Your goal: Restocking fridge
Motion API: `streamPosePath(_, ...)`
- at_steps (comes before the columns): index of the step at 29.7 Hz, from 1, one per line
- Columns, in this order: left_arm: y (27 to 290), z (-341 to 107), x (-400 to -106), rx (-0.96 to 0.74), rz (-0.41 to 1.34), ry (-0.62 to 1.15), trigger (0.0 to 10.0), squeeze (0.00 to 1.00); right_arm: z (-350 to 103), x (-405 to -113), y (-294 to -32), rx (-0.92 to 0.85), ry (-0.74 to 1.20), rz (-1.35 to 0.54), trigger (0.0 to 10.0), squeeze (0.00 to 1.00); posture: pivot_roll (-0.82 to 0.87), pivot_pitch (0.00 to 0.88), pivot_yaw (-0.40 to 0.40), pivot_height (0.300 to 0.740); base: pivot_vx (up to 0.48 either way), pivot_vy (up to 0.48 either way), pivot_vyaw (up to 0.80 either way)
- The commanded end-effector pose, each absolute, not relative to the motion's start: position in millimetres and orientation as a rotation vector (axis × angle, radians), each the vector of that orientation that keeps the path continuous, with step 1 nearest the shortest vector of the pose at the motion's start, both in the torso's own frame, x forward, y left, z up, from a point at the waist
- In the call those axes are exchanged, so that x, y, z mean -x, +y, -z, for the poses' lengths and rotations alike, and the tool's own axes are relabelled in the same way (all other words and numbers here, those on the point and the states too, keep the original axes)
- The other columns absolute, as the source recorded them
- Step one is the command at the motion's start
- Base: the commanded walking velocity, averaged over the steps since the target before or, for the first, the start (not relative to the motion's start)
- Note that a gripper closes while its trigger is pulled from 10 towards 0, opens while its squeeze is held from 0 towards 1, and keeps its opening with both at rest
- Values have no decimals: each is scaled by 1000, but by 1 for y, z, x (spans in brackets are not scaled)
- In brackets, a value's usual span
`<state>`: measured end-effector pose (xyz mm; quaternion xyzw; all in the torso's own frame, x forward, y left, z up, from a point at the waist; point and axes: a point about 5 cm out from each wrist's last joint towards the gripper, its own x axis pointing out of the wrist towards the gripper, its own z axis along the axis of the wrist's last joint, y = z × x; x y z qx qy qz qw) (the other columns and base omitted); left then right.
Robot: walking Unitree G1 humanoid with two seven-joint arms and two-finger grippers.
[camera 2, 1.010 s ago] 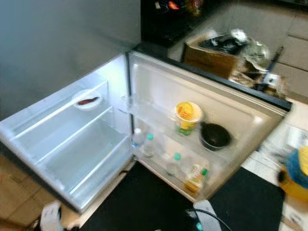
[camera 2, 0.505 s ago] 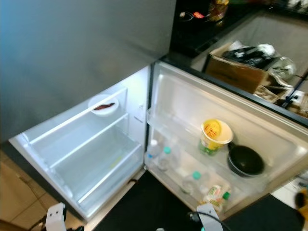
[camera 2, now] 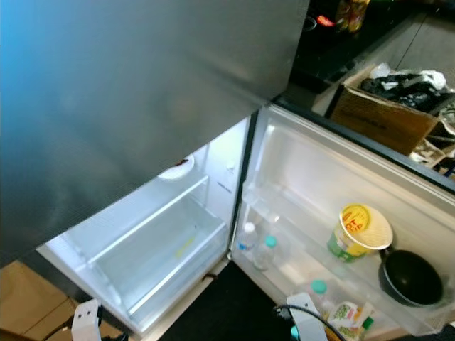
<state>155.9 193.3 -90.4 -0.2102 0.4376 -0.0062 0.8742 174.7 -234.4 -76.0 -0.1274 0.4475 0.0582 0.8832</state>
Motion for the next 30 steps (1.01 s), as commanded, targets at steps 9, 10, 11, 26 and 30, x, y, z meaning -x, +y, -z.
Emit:
streamPosePath(9, 192, 95, -146, 454, 0, 950, 10000, 0, 75, -176, -232, 290, 926, -180, 10000, 0, -46, 92, -2, 740, 0, -213, 0)
streamPosePath(10, 192, 95, -146, 455, 1, 950, 10000, 0, 74, -179, -230, 296, 916, -200, 10000, 0, -46, 92, -2, 740, 0, 0, 0)
streamPosePath(11, 192, 95, -146, 457, 1, 950, 10000, 0, 73, -181, -228, 296, 906, -217, 10000, 0, -46, 92, -2, 740, 0, 0, 0)
streamPosePath(26, 188, 91, -153, 398, 121, 933, 10000, 0, 41, -235, -179, 186, 668, -554, 10000, 0, -49, 89, -2, 740, 0, 0, 0)
streamPosePath(30, 184, 88, -160, 334, 193, 912, 10000, 0, 32, -245, -172, 212, 602, -610, 10000, 0, -47, 93, -5, 740, 0, 0, 0)
